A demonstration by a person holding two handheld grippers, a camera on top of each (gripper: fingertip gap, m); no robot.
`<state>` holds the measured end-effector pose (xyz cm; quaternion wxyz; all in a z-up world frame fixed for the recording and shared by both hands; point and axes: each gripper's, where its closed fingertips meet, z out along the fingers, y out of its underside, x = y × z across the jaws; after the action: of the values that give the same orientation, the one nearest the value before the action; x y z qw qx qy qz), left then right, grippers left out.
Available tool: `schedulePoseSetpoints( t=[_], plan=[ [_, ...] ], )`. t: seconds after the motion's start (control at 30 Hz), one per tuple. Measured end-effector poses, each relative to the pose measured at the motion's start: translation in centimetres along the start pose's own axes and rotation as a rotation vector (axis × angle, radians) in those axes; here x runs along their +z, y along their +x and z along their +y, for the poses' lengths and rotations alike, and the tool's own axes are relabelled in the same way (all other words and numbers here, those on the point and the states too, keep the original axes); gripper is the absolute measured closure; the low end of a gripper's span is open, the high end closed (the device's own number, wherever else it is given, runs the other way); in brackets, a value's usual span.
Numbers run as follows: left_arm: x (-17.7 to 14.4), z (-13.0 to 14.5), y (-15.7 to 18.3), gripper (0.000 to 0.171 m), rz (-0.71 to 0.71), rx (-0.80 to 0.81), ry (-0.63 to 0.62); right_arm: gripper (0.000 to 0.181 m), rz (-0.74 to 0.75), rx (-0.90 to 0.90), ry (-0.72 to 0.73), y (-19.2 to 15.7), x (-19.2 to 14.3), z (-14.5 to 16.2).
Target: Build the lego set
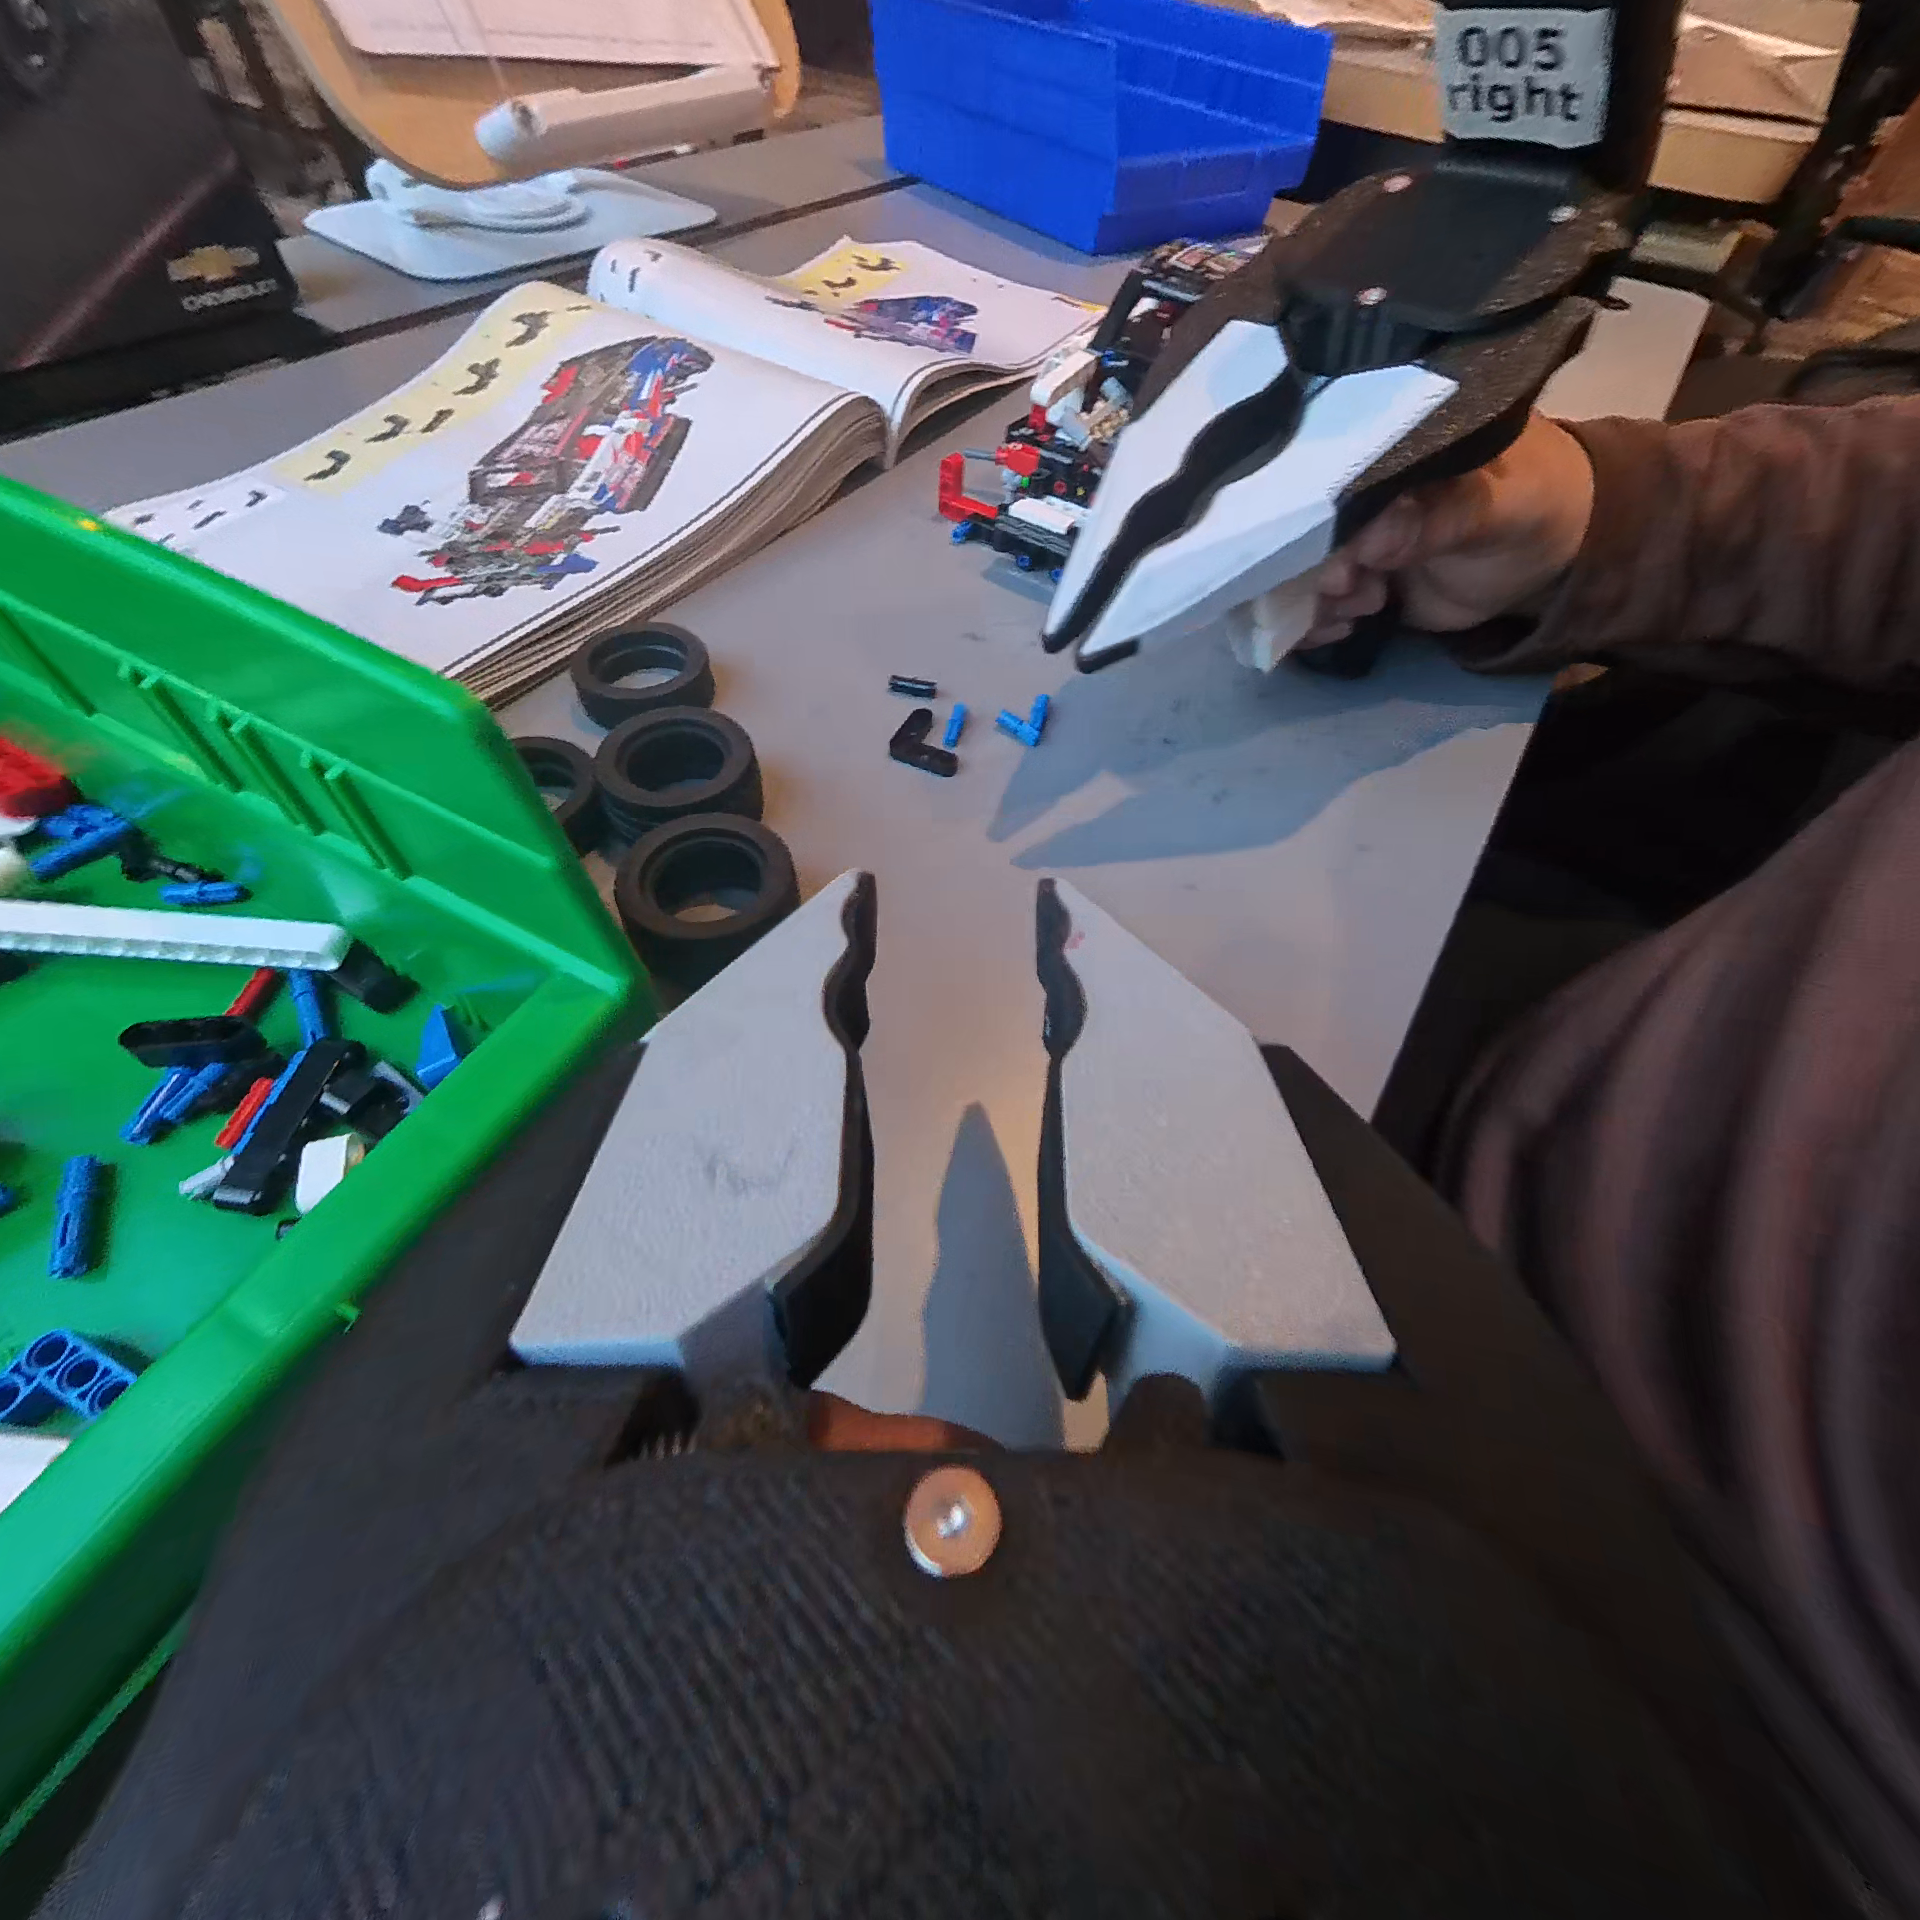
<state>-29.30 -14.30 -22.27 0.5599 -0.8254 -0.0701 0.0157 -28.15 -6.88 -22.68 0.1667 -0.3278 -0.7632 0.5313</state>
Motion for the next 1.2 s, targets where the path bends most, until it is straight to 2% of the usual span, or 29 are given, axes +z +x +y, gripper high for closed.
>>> schedulePoseSetpoints(
  t=[0.33,0.47,0.53,0.6,0.67,0.73,0.8,0.97,1.03,1.1,1.17,1.2],
  plan=[
    [0.7,-0.3,0.4,0.143,0.041,0.006,0.0,0.175,-0.022,-0.027,-0.078,-0.6,0.8,1.0],
    [0.4,-0.9,0.3,0.143,0.032,0.005,0.04,0.175,-0.026,-0.027,-0.08,-0.6,0.8,1.0],
    [-0.4,-1.9,-1.1,0.15,-0.064,-0.003,0.084,0.175,-0.037,-0.014,-0.062,-0.6,0.7,0.8],
    [-2.8,-4.7,-3.2,0.153,-0.19,0.01,0.134,0.175,-0.052,0.015,-0.044,-0.5,0.5,0.5],
    [-5.4,-7.5,-6.0,0.149,-0.292,0.049,0.141,0.175,-0.059,0.04,-0.017,-0.3,0.2,0.2],
    [-6.3,-8.3,-9.1,0.145,-0.334,0.116,0.017,0.175,-0.061,0.047,0.005,-0.2,0.0,-0.1],
    [-5.6,-7.5,-13.1,0.142,-0.371,0.201,-0.173,0.175,-0.066,0.038,0.006,-0.4,0.0,-0.1],
    [-2.0,-3.0,-20.8,0.145,-0.332,0.497,-0.627,0.175,-0.04,-0.045,-0.019,-1.0,0.2,0.2],
    [-0.9,-1.3,-22.5,0.149,-0.29,0.623,-0.75,0.175,-0.023,-0.093,-0.028,-1.4,0.2,0.4],
    [0.2,-0.1,-22.3,0.152,-0.178,0.71,-0.796,0.175,-0.012,-0.139,-0.046,-1.8,0.3,0.7],
    [0.9,0.8,-21.6,0.158,-0.074,0.715,-0.817,0.175,0.0,-0.18,-0.062,-2.1,0.4,1.0],
    [1.1,1.4,-21.7,0.156,-0.052,0.694,-0.851,0.175,0.007,-0.198,-0.066,-2.3,0.4,1.1]
  ],
)
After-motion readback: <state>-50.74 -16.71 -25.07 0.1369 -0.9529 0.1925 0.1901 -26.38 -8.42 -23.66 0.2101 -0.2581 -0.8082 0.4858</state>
